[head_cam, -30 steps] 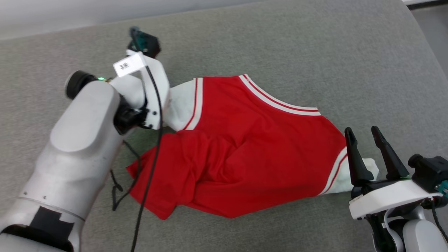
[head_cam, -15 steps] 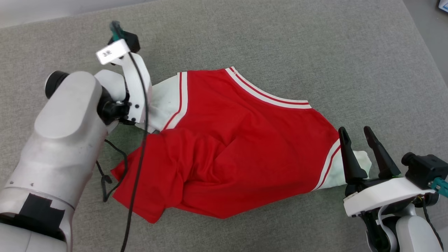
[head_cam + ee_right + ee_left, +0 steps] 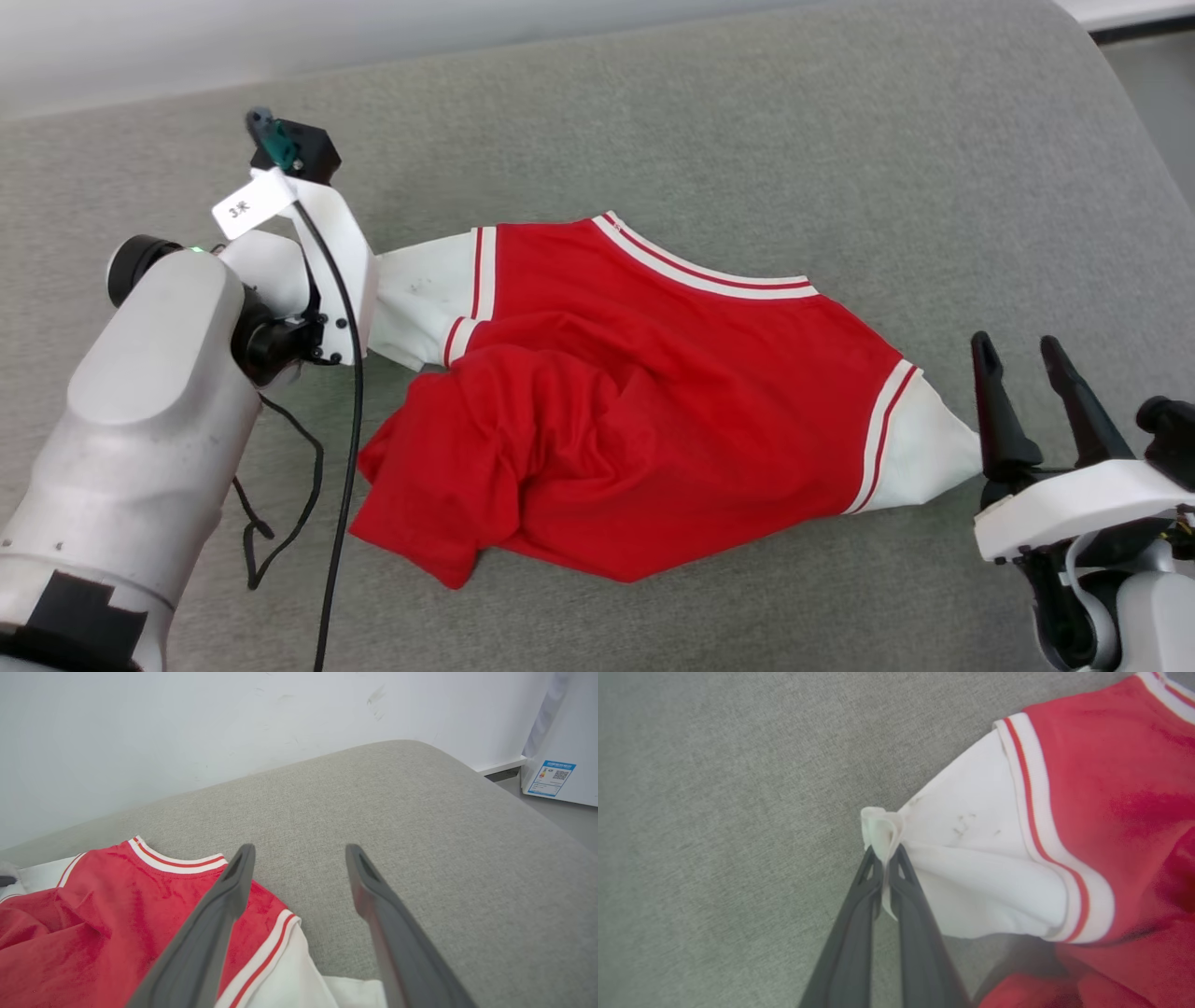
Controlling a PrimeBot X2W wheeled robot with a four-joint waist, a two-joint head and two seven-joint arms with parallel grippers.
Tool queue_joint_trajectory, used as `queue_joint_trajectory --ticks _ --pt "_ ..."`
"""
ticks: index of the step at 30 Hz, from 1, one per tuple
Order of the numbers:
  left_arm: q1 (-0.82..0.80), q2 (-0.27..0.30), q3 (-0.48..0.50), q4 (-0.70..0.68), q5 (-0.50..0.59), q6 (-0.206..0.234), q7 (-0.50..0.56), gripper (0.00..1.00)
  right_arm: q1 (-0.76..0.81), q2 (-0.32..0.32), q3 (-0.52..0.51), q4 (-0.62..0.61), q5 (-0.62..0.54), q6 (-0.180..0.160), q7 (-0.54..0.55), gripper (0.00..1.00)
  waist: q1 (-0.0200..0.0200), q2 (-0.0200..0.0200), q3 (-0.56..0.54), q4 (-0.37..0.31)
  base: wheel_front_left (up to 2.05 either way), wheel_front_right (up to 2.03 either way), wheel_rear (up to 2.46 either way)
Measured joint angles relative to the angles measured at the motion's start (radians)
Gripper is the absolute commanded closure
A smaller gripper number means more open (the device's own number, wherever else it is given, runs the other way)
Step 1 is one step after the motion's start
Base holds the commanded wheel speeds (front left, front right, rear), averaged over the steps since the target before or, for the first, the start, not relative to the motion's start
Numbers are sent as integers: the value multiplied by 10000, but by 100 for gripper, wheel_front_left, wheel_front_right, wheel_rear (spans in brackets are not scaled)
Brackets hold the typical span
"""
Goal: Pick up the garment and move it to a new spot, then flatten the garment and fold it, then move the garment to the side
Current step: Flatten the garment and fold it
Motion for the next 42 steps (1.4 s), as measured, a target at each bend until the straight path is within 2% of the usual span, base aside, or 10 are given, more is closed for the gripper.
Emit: queue_joint_trajectory --ticks 6,11,15,23,35,36,38,42 --pt "683 397 253 -863 -35 330 -746 100 200 -190 -775 13 117 0 1087 0 0 0 -491 449 0 0 0" --pt "1310 694 393 -1781 -94 598 -993 100 376 -717 -1442 305 399 0 2773 0 0 0 -805 836 0 0 0" --pt "1736 796 435 -2545 -234 771 -909 100 406 -1262 -1563 541 782 0 4255 0 0 0 -969 1121 0 0 0" --pt "1952 876 441 -3860 -290 1124 -637 100 -334 -2174 -631 1279 1346 0 6245 0 -1 0 -747 1534 0 0 0" --pt "1799 915 454 -4583 -284 1321 -600 100 -1587 -2997 1005 2462 1933 -23 7187 0 -2 -1 205 1959 0 0 0" --pt "1798 930 458 -4589 -284 1331 -604 100 -1668 -3033 1087 2520 1987 -25 7287 28 -2 -1 235 1962 0 0 0" --pt "1798 963 462 -4600 -284 1344 -614 100 -1746 -3099 1206 2568 2061 -33 7311 100 -2 -1 277 1951 0 0 0" --pt "1795 978 474 -4571 -274 1381 -755 100 -1999 -3164 1377 2700 2136 -17 7267 100 -1 0 253 1914 0 0 0"
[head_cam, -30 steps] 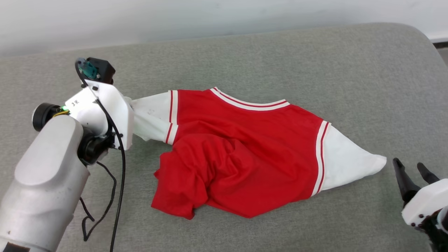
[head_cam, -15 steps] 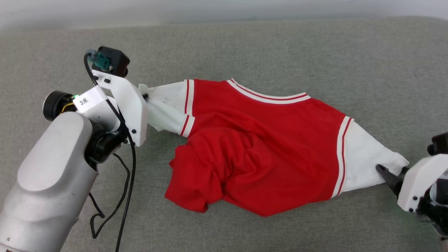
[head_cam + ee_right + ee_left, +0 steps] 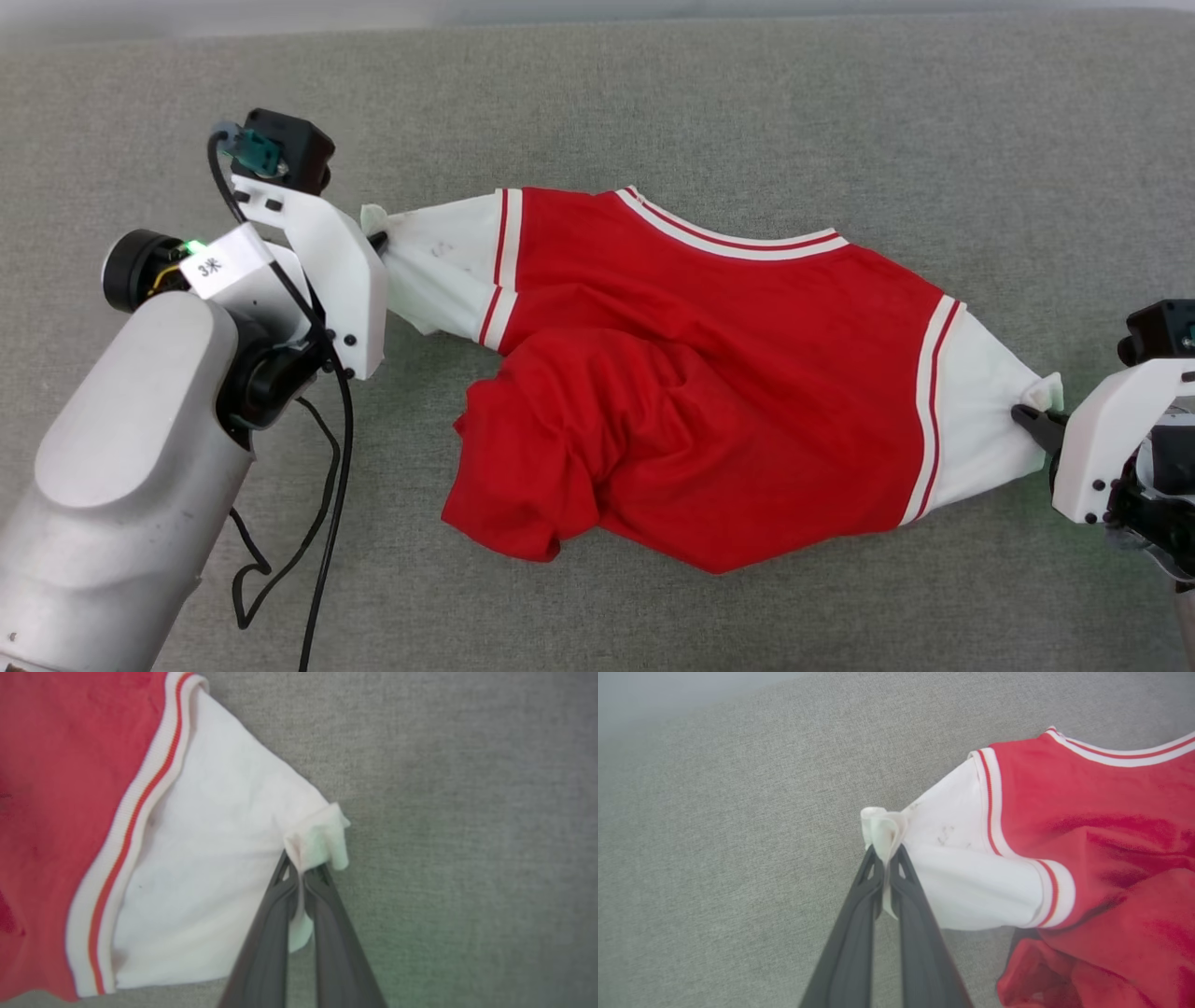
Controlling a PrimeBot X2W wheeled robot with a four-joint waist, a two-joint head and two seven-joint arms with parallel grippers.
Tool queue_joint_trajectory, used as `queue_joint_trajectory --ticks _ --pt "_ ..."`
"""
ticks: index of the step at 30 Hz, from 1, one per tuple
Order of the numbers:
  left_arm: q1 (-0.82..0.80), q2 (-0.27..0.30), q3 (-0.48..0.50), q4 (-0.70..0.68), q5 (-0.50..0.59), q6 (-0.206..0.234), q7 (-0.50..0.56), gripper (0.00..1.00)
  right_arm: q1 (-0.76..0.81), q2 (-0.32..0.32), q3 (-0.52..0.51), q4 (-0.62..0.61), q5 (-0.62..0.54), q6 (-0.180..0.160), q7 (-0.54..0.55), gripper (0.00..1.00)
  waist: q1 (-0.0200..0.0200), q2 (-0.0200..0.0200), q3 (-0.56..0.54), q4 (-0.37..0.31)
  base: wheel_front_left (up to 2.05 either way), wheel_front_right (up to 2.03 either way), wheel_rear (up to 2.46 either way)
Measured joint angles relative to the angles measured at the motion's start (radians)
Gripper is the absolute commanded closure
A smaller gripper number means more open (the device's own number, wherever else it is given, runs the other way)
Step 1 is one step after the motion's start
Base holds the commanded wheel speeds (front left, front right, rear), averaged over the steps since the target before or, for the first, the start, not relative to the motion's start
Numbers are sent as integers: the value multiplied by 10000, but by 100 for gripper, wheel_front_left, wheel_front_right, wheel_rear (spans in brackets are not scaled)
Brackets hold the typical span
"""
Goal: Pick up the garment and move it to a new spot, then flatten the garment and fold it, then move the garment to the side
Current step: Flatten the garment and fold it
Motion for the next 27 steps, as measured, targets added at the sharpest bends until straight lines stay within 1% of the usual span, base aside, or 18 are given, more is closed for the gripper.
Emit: queue_joint_trajectory --ticks 6,10,14,17,21,24,27 --pt "-91 17 107 226 8 -56 -500 100 -291 -134 -190 -115 -90 23 -299 100 1 0 -346 -72 0 0 0" --pt "-409 2 257 345 188 -54 -1235 100 -761 -368 -564 -385 -297 23 -476 100 1 0 -687 -113 0 0 0" --pt "-918 -69 487 663 295 0 -1839 100 -1447 -418 -853 -564 -606 23 -759 100 0 0 -989 -147 0 0 0" --pt "-1468 -81 692 884 374 8 -2303 100 -2179 -431 -949 -596 -788 23 -1007 100 0 0 -1074 -200 0 0 0" --pt "-2568 -136 846 1283 667 146 -2819 100 -3508 -449 -945 -518 -1085 23 -1430 100 0 0 -938 -235 0 0 0" --pt "-3515 -219 1129 1672 650 213 -3118 100 -4780 -477 -520 -359 -1455 23 -1822 100 1 0 -708 -285 0 0 0" --pt "-4471 -130 1312 2105 872 282 -3467 100 -6186 -297 -190 -33 -1567 23 -2320 100 1 0 -419 -383 0 0 0"
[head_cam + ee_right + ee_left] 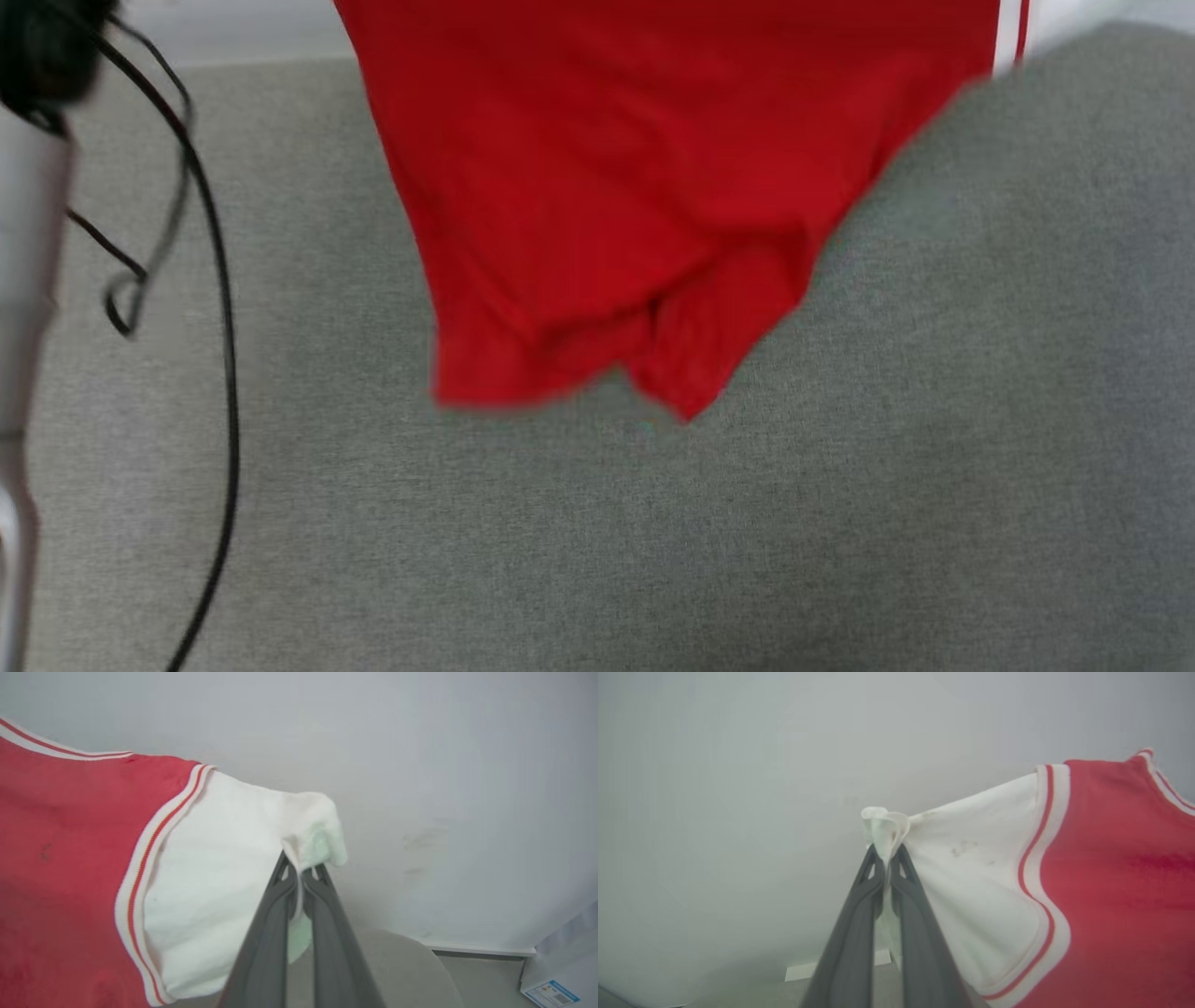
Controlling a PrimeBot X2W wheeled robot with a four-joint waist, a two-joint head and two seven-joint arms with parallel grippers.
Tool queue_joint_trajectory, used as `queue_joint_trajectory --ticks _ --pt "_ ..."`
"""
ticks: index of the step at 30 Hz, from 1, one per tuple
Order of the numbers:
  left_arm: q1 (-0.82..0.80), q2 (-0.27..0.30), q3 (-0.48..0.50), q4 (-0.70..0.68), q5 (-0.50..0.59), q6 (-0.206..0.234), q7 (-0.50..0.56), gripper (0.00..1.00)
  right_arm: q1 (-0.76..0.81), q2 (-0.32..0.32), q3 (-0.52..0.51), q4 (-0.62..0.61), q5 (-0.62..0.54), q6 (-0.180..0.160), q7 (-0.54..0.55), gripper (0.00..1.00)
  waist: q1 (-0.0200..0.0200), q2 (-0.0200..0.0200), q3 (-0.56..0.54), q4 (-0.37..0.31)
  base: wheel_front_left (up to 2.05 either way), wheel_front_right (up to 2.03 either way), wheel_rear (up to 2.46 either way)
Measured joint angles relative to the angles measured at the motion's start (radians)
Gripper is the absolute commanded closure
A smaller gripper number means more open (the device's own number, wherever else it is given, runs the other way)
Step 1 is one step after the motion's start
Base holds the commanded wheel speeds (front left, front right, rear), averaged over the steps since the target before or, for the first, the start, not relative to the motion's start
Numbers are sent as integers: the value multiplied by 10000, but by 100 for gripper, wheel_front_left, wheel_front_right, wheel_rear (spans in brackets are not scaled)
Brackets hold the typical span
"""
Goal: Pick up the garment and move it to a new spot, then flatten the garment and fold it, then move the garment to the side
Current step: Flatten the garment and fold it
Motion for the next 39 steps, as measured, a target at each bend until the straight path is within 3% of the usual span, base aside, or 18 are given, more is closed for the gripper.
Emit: queue_joint_trajectory --ticks 10,20,30,39 --pt "-3156 221 295 1183 802 337 -1505 100 -4423 489 355 2002 -422 0 -1988 100 1 0 1225 -250 0 0 0" --pt "-4961 318 345 2169 1135 502 -2134 100 -7214 539 573 4052 -380 0 -3335 100 1 0 2548 -196 0 0 0" --pt "-4945 4 407 3457 711 69 -2692 100 -7583 719 1684 5419 59 0 -4006 100 1 0 3605 135 0 0 0" --pt "-3258 -357 832 4585 -268 -627 -3321 100 -5816 746 2940 5614 1461 0 -4591 100 0 0 3538 185 0 0 0"
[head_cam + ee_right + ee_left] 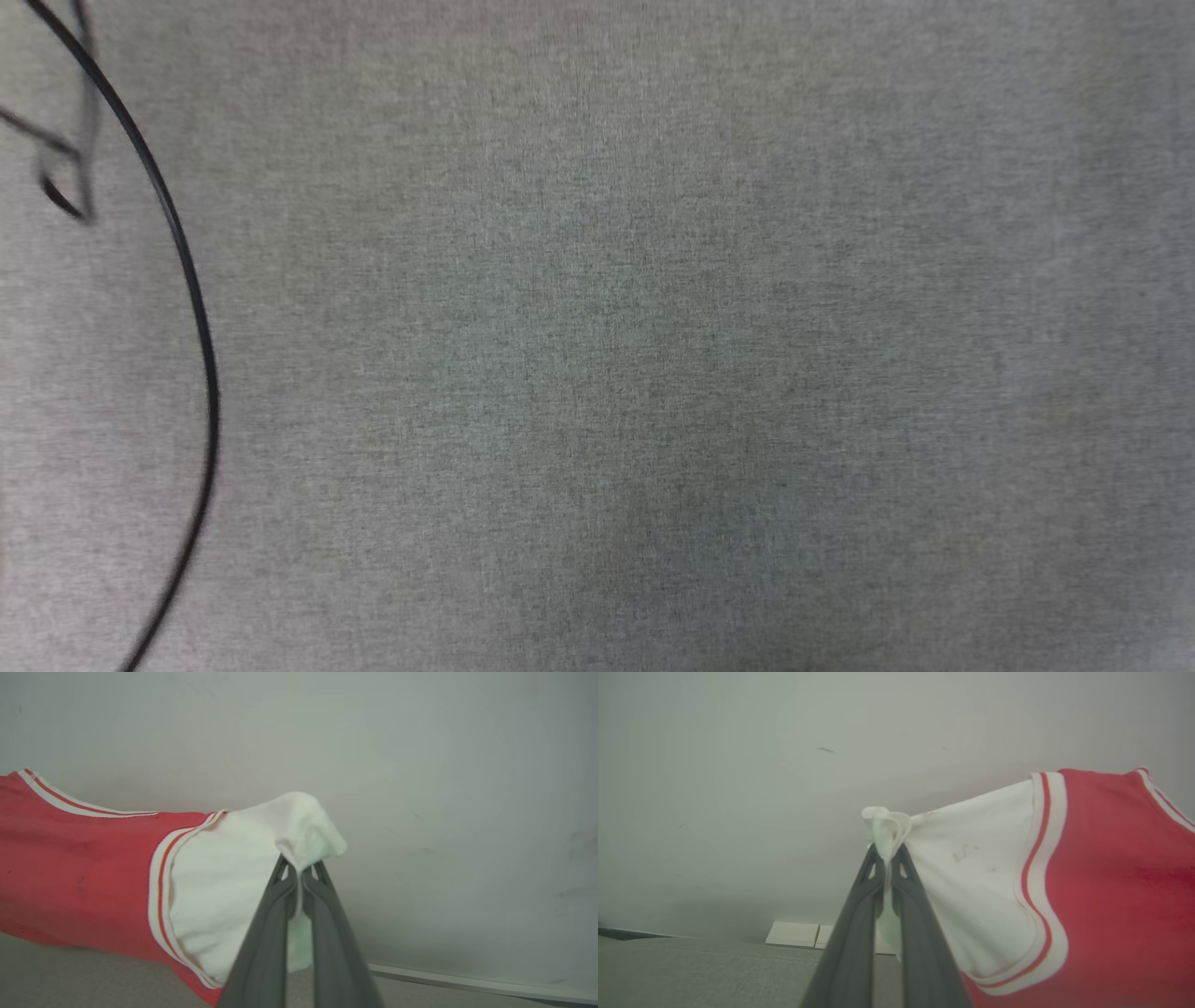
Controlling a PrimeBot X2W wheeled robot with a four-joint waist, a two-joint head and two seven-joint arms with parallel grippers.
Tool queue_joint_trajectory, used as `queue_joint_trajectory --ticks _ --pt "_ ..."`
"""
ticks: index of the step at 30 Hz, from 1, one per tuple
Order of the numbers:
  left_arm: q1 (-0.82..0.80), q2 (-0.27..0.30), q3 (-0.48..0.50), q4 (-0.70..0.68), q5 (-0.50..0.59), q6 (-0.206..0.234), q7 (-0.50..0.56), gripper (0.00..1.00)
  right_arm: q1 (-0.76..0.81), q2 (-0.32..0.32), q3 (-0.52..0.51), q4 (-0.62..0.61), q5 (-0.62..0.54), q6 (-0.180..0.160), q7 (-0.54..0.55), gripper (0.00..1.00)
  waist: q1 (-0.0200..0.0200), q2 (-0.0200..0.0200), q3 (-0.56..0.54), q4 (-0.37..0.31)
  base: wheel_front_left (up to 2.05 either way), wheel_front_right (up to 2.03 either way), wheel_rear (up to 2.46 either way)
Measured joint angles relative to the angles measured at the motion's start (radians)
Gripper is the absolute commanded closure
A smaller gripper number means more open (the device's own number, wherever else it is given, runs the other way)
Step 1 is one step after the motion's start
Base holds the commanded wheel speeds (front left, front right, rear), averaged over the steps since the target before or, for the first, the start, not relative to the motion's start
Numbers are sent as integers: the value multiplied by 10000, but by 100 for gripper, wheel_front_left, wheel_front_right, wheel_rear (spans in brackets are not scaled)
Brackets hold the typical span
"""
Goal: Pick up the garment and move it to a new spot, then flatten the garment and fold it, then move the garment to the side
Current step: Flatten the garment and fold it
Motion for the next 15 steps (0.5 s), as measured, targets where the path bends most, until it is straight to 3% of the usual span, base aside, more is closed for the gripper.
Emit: queue_joint_trajectory --ticks 7,15 --pt "2775 -360 447 288 -876 -522 -830 100 2903 -374 729 -541 1436 0 -573 100 -1 0 -778 37 0 0 0" --pt "6248 -675 497 -270 -1206 -589 -1475 100 6288 -842 1461 -1611 2364 0 -911 100 -3 1 -2043 132 0 0 0"
